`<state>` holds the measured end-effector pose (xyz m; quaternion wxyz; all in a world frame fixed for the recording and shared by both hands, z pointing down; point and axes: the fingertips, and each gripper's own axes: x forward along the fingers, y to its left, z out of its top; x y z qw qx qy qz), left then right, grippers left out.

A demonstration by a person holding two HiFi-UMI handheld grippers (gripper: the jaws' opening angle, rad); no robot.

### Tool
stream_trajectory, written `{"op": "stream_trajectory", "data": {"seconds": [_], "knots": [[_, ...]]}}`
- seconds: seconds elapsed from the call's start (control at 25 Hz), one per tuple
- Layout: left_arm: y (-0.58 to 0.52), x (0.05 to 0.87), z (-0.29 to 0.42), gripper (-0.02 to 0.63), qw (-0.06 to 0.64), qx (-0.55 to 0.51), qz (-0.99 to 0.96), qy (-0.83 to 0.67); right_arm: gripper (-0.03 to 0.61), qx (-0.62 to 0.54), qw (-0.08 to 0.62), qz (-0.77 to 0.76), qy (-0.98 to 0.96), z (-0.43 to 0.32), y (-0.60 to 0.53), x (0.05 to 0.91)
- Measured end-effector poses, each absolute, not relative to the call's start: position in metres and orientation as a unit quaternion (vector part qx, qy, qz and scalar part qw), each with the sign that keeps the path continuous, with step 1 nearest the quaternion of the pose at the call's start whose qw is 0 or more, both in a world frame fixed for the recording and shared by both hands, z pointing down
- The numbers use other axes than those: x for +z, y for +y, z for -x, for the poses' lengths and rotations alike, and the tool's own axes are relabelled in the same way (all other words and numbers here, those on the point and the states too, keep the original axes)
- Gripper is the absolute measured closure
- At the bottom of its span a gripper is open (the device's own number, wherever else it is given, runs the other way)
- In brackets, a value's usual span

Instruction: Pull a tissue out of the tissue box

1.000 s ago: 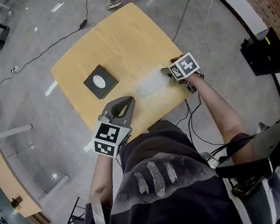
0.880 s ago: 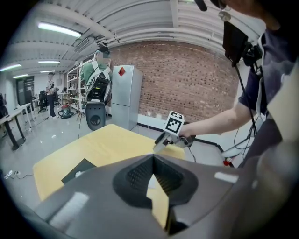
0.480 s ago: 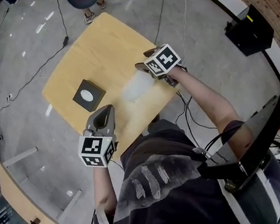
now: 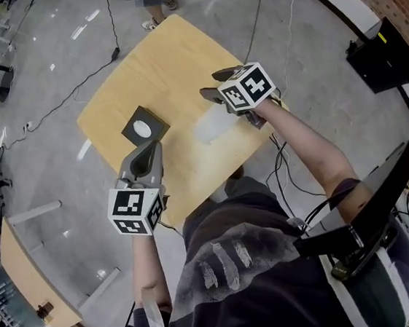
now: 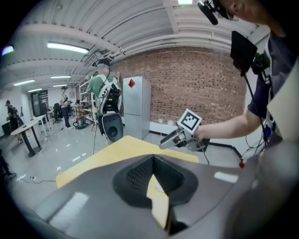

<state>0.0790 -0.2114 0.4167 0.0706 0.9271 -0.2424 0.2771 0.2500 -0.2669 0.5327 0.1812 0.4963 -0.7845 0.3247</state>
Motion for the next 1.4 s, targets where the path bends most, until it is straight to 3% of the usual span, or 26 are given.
{"op": "stream_trajectory", "data": {"seconds": [0.12, 0.28, 0.32, 1.4], "knots": [[-0.225, 0.401, -0.084, 0.611, 0.047, 0.260, -0.933, -0.243, 0.350, 0.315, 0.175, -0.503, -0.786, -0.250, -0.265, 0.520], [-0.225, 0.388, -0.076, 0.611, 0.035, 0.243, -0.940, -0.238, 0.569, 0.301, 0.151, -0.510, -0.792, -0.239, -0.256, 0.499], [-0.224, 0.387, -0.071, 0.611, 0.034, 0.241, -0.941, -0.236, 0.578, 0.297, 0.147, -0.514, -0.791, -0.236, -0.254, 0.494], [-0.157, 0.351, 0.122, 0.611, 0.014, 0.173, -0.951, -0.257, 0.578, 0.244, 0.116, -0.429, -0.862, 0.018, -0.161, 0.400]]}}
